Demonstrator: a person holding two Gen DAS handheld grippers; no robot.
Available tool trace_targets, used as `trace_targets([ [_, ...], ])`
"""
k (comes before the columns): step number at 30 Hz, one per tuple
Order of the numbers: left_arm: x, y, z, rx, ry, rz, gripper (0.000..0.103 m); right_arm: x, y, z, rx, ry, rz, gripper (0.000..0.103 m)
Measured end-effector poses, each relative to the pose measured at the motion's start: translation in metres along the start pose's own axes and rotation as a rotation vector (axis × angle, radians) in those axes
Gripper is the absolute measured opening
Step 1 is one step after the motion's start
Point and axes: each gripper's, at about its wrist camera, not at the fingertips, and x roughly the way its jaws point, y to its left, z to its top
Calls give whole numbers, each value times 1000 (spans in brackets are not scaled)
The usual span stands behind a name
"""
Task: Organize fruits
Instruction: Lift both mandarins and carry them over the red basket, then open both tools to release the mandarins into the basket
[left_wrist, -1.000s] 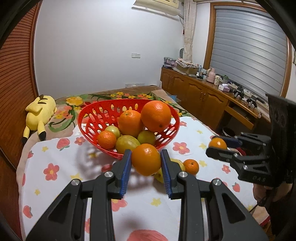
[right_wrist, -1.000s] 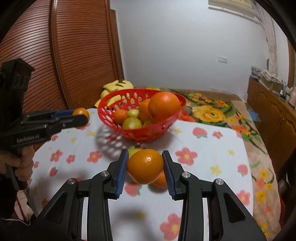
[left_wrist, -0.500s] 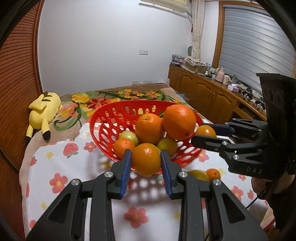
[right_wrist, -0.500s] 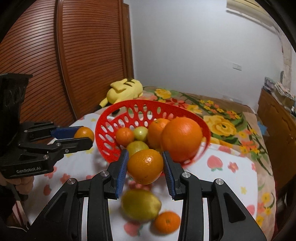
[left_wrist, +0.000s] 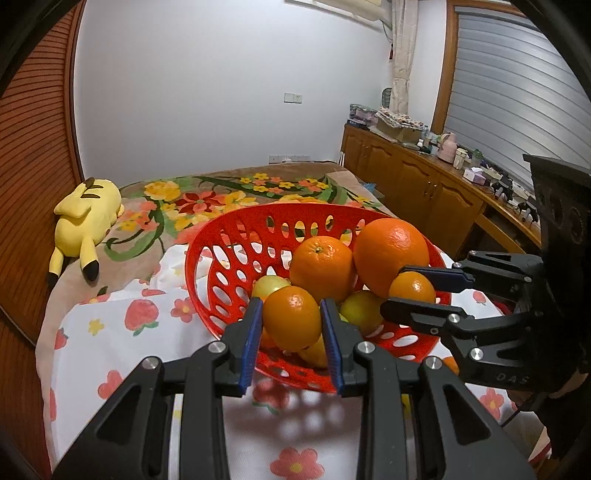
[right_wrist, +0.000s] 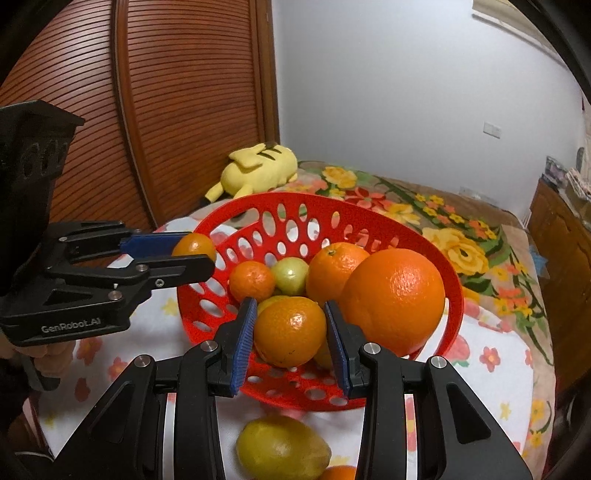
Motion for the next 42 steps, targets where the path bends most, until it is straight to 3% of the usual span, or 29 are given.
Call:
trace_targets([
  [18,26,-1,8,4,27,13,30,-5,-3,2,-12,-28,-6,40],
  [37,36,-5,11,6,34,19,30,-44,-4,-6,9,-90,-95,47],
  [42,36,-8,12,7,25,30,37,-46,-4,-7,9,-92,-97,47],
])
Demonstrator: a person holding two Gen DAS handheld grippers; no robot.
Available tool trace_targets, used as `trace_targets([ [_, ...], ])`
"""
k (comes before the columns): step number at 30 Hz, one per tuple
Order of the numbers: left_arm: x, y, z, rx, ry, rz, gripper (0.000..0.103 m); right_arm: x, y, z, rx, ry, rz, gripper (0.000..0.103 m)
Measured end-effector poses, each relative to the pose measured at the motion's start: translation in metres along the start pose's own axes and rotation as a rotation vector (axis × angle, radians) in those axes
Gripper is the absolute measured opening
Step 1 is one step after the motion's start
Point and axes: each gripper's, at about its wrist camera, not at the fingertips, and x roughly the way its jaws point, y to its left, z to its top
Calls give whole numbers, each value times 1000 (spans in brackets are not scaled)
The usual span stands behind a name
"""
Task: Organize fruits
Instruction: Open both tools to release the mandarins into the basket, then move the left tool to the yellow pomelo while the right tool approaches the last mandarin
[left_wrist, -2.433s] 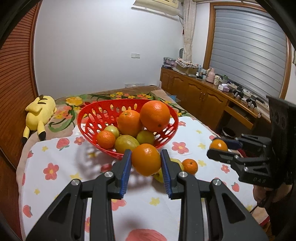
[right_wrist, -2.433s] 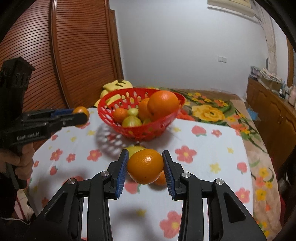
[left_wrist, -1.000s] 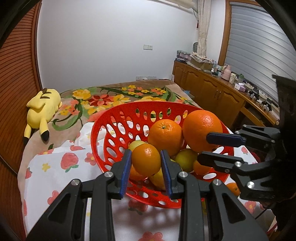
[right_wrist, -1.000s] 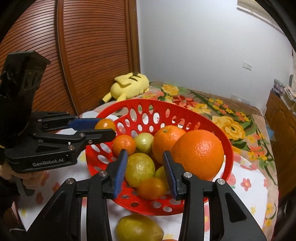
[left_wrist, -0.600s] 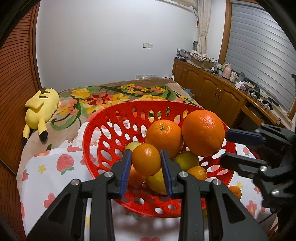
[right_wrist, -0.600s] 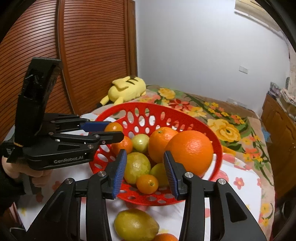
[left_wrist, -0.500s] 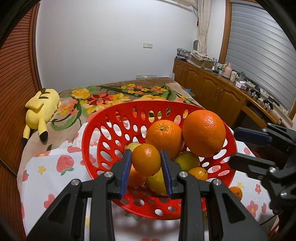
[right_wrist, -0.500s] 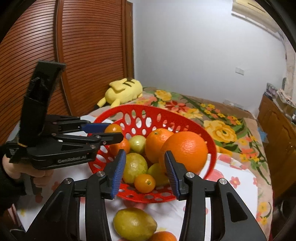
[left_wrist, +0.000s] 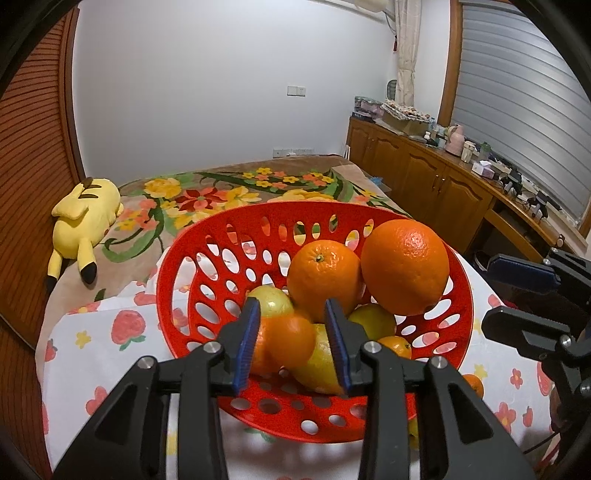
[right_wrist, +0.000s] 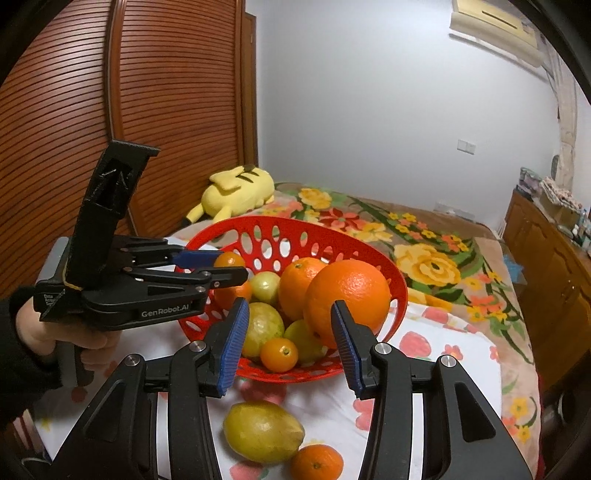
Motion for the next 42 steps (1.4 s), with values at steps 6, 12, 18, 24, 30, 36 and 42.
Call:
trace_targets([
  [6,-9,1,-5,-3,-4,-1,43,-2,0,-1,-4,-1,-4,47],
  [12,-28,-8,-15,10,-20,-22,48,-6,0,-5,-4,2,-7,47],
  [18,-48,-22,-23,25,-44,-43,52,-17,-9,-17,25,6,-20,47],
  [24,-63,-37,-30,50,-56,-52,53,-28,-22,-34,67,27,-38,48],
  [30,-69,-48,-36,83,-53,-51,54,-34,-34,-55,114,62,-45,48],
  [36,-72,-54,-42,84,-45,-60,55,-33,-40,-72,147,100,-41,48],
  [42,-72,-57,-46,79,-36,-58,55,-24,-42,-83,157,138,-29,49],
])
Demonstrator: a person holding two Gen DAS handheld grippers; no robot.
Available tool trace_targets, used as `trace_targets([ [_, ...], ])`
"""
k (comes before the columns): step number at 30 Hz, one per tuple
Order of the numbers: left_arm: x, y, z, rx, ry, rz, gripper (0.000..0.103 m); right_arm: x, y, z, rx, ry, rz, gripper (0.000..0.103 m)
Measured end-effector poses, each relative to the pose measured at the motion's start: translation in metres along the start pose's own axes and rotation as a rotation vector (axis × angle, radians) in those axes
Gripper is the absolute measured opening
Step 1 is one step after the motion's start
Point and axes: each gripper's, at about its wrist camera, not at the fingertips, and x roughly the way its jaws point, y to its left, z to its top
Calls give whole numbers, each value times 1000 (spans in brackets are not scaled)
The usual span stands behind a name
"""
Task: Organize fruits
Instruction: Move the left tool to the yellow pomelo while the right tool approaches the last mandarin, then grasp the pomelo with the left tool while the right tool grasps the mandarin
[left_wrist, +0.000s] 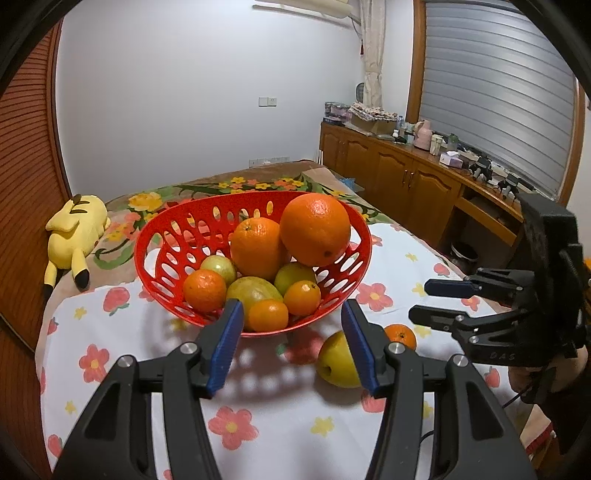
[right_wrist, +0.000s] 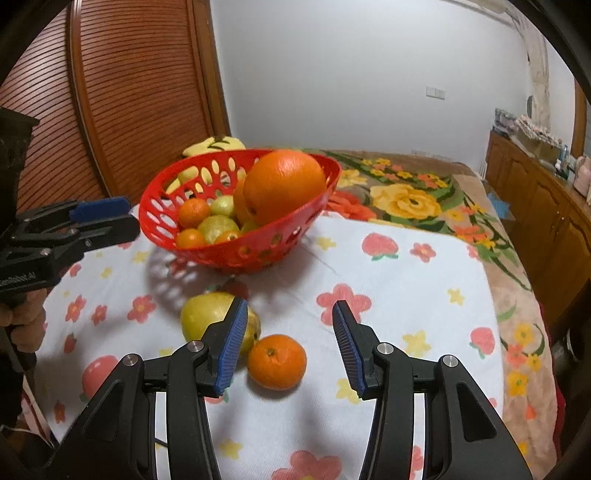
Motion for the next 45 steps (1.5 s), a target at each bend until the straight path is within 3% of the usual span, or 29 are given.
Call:
trace_targets([
  [21,8,-6,-15,-18,36,-17,56,35,-5,-19,15,92,38,49],
  [33,20,-13,-25,-23,76,-35,56,34,-6,-25,36,105,84,49],
  [38,25,-20,-29,-16,92,-51,57,32,-3,-29,37,106,119,41],
  [45,38,-32,-30,-3,127,-77,57,21,-1,-32,5,84,82,40],
])
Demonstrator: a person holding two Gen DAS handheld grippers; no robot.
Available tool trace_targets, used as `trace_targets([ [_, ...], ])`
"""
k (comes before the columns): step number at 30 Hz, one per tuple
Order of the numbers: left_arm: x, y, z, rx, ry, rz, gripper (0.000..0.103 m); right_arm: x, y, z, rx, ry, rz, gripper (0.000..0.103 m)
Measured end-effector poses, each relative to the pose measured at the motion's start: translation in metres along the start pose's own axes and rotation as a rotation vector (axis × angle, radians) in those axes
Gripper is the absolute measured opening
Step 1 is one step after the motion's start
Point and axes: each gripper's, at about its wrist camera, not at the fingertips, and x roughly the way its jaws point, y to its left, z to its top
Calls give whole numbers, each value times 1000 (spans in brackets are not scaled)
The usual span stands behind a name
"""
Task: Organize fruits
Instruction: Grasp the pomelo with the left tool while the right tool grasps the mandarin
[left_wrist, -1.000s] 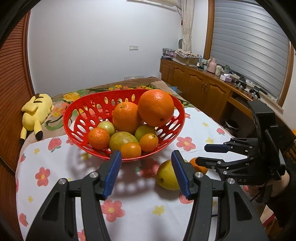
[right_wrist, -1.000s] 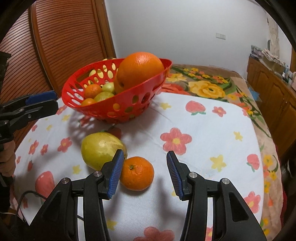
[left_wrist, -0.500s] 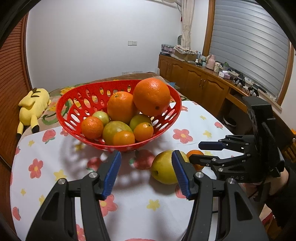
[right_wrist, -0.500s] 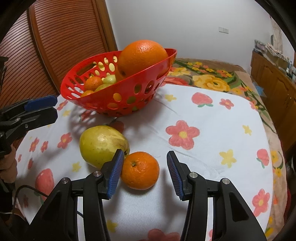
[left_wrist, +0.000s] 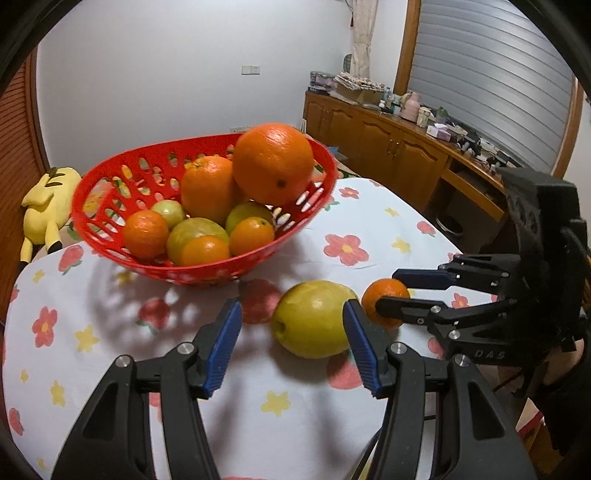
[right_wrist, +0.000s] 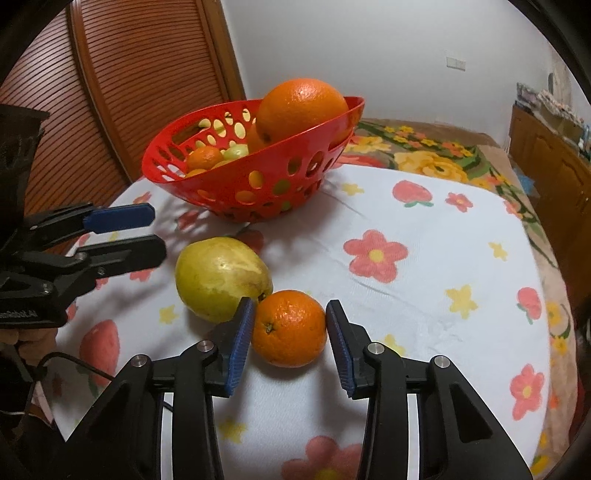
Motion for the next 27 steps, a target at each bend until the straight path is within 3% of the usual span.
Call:
trace_targets([
  [17,30,-19,7,25,69,-6,58,-19,-26,-13,9,-13,-81,41],
  [27,38,-21,7,33,74,21,64,-15,-29,-16,16,-11,-69,45],
])
